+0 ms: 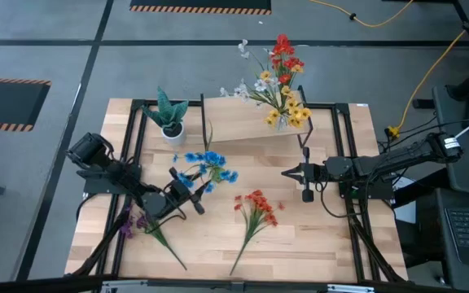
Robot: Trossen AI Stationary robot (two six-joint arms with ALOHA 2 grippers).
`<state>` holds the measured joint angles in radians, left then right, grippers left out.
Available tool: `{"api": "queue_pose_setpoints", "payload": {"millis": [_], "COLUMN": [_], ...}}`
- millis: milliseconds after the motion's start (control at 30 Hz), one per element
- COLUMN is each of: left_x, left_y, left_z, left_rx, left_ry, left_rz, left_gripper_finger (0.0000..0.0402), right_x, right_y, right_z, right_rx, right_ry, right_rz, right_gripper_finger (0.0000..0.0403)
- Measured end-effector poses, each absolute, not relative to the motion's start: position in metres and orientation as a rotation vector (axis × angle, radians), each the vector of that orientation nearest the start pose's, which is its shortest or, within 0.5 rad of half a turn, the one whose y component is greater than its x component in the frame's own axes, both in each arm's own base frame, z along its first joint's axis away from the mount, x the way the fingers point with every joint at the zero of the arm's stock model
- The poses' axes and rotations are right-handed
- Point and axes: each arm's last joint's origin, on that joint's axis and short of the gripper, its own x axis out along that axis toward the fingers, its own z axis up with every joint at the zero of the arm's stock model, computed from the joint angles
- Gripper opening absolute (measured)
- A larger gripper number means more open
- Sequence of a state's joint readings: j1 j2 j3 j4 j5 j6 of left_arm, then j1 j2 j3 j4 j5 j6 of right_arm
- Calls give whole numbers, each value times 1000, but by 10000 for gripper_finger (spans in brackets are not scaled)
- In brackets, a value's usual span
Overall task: Pick and place flowers into a vace then onto a shelf
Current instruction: Put the purple flowers into the green transparent vase
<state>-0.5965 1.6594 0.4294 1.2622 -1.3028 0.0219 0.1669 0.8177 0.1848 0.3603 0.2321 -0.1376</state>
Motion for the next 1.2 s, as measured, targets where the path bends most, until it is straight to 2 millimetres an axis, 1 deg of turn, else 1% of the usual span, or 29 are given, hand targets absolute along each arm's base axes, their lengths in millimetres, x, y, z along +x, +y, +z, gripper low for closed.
{"api": "queue_pose_setpoints", "payload": {"millis": [133, 233, 367, 433, 567, 667, 733, 800, 833, 933, 967, 1033, 1200], "left_x": [220, 218, 217, 217, 219, 224, 228, 231, 233, 237, 240, 245, 257], "left_y": [-135, -148, -173, -187, -210, -220, -225, -229, -231, -239, -240, -239, -224], "left_z": [167, 177, 201, 216, 245, 254, 258, 253, 249, 240, 237, 228, 203], "left_rx": [-36, -24, 33, 64, 16, 47, 32, 24, 18, -71, -125, -224, -420], "left_ry": [-31, -30, 7, 24, 6, 17, 12, 5, -6, -43, -41, 3, 174], "left_rz": [660, 686, 770, 754, 711, 702, 702, 687, 649, 413, 333, 230, 210], "left_gripper_finger": [164, 164, 164, 164, 164, 164, 164, 164, 164, 164, 164, 162, 138], "right_x": [164, 164, 164, 164, 163, 163, 163, 163, 163, 163, 163, 163, 164], "right_y": [21, 21, 21, 21, 21, 21, 21, 21, 21, 21, 21, 21, 21], "right_z": [174, 174, 173, 173, 173, 173, 173, 173, 173, 173, 173, 173, 175], "right_rx": [-192, -192, -193, -193, -194, -194, -194, -195, -196, -204, -215, -223, -239], "right_ry": [272, 273, 275, 276, 279, 279, 279, 279, 279, 279, 280, 279, 258], "right_rz": [-46, -46, -46, -46, -46, -46, -46, -45, -45, -44, -43, -42, -44], "right_gripper_finger": [16, 16, 16, 16, 16, 16, 16, 16, 16, 16, 16, 16, 16]}}
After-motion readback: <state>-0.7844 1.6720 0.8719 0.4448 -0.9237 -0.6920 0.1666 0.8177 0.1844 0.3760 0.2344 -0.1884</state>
